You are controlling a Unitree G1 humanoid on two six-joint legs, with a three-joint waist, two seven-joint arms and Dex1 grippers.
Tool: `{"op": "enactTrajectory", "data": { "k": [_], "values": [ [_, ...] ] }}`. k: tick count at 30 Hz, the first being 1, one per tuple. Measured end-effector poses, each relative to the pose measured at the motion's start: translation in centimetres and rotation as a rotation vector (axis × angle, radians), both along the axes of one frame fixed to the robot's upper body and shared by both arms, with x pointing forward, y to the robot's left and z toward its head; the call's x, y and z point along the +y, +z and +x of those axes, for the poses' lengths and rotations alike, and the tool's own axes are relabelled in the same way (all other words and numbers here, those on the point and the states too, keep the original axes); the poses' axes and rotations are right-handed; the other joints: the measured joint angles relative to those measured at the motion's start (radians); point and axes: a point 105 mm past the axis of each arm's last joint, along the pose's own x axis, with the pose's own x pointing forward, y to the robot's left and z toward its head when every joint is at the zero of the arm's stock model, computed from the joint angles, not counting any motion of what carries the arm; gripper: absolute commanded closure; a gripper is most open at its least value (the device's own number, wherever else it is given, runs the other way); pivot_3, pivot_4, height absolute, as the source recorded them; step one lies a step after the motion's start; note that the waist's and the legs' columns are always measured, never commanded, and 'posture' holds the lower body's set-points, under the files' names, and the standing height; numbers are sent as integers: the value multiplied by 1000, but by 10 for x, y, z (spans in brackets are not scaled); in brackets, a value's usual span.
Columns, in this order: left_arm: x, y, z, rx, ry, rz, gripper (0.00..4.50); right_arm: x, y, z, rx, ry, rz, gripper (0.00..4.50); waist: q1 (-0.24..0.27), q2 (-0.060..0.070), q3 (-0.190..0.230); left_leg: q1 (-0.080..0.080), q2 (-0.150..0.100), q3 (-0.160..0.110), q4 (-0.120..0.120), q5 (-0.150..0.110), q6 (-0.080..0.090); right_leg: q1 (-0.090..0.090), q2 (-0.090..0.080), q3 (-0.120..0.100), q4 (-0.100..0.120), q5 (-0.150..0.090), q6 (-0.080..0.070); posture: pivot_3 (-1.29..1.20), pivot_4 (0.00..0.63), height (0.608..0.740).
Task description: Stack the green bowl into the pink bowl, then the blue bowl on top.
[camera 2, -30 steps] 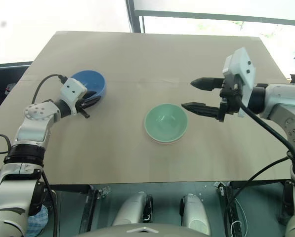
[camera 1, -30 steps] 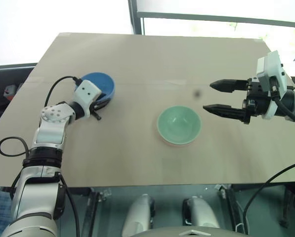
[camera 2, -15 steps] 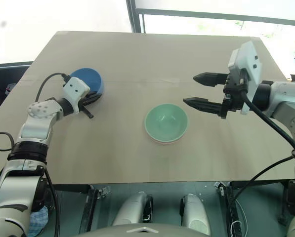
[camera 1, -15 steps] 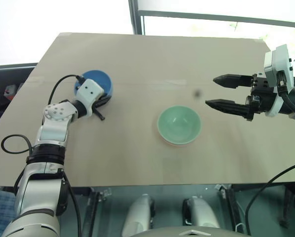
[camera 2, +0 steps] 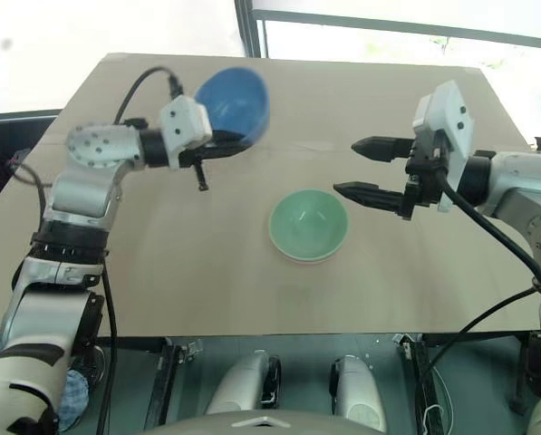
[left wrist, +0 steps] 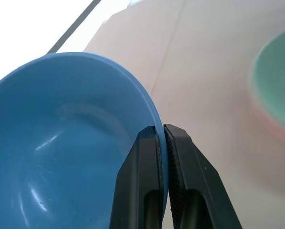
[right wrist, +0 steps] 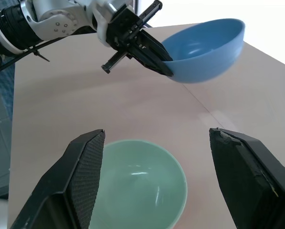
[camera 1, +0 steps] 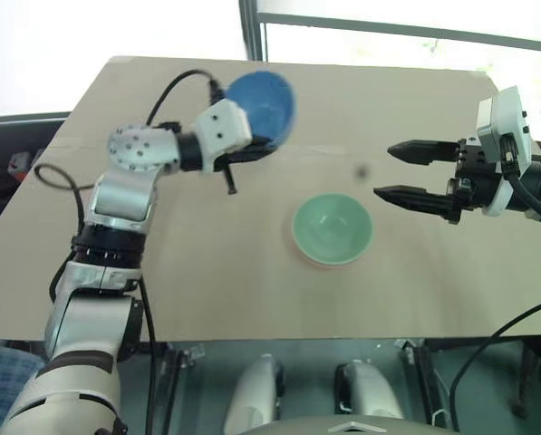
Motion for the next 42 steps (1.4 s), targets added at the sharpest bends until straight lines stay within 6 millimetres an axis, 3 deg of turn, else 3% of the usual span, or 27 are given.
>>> {"op": "enactTrajectory", "data": {
  "k": [3,7,15,22,24,26,27,30,39,42],
  "values": [
    [-33,-14,-29,66,-213,113,4381,0,0,1,-3,1,1,834,1,0,0,0,1,0,0,0,0,0,1,0,0,0,0,0,150,740],
    [-40,-22,-50,75,-324,236,4381,0,-2,1,0,-4,1,834,2,0,0,1,1,0,1,0,0,0,1,1,0,0,0,0,150,740],
    [-44,-26,-57,51,-376,277,4381,-1,-10,-2,12,-24,-2,834,7,0,0,0,1,-1,2,-1,2,0,0,2,0,0,0,0,150,740],
    [-58,-23,-68,51,-447,201,4381,-1,-12,-3,20,-33,2,834,5,0,0,0,2,0,2,-1,2,0,0,2,0,0,1,0,150,740],
    [-61,-21,-72,76,-466,164,3659,-2,-13,-3,22,-34,2,834,6,0,0,0,3,0,2,-1,2,0,0,2,0,0,1,0,150,740],
    [-63,-18,-75,72,-478,148,3408,-2,-13,-3,21,-34,2,834,6,0,0,0,3,-1,3,-1,2,0,0,2,0,0,1,0,150,740],
    [-63,-16,-75,63,-478,135,2860,-2,-13,-3,20,-35,1,834,6,0,0,0,3,0,3,-1,2,0,0,2,0,0,1,0,150,740],
    [-61,-11,-74,46,-464,119,2004,-2,-13,-2,17,-35,0,834,6,0,0,0,3,0,3,-1,2,0,0,2,0,0,1,0,150,740],
    [-48,4,-60,91,-340,-46,2004,-3,-14,-2,7,-37,-1,834,5,0,0,1,3,0,3,-1,2,0,0,2,0,0,1,0,150,740],
    [-19,-19,-44,207,-131,-140,2004,-7,-22,1,6,-69,24,834,3,0,0,1,4,0,2,-1,2,0,0,2,0,0,1,0,150,740]
  ]
}}
